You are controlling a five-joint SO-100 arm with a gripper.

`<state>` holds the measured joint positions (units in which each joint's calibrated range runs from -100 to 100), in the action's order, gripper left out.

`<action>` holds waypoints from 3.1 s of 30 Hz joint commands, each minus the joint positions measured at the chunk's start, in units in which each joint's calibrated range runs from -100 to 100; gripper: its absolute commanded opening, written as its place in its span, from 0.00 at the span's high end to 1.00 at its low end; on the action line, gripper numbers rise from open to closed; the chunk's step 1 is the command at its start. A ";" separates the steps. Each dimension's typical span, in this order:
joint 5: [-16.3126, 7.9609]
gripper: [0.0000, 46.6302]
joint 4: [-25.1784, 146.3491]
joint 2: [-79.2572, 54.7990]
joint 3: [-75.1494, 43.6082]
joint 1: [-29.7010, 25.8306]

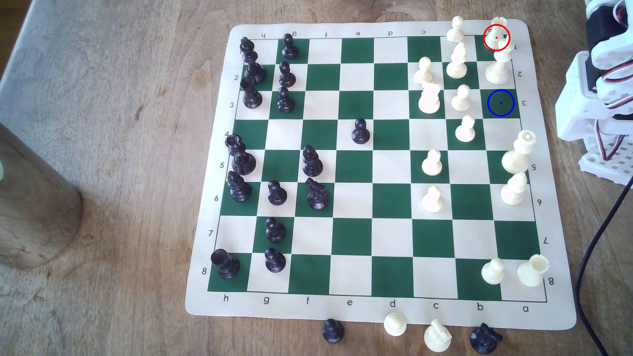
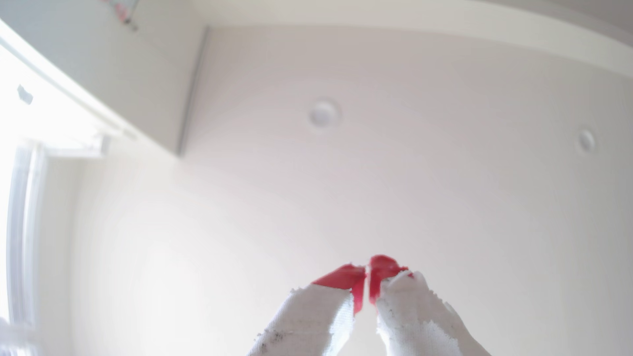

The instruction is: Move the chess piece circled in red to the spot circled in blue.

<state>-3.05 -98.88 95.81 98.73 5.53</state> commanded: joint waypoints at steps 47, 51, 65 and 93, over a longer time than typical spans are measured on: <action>-3.42 1.00 191.92 -1.24 -56.85 37.06; -6.20 0.99 196.10 -6.85 -57.39 35.42; -13.97 0.87 194.54 -33.76 -63.20 30.96; -8.35 0.58 170.47 -63.64 -54.22 41.91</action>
<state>-11.99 74.10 32.30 43.61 46.83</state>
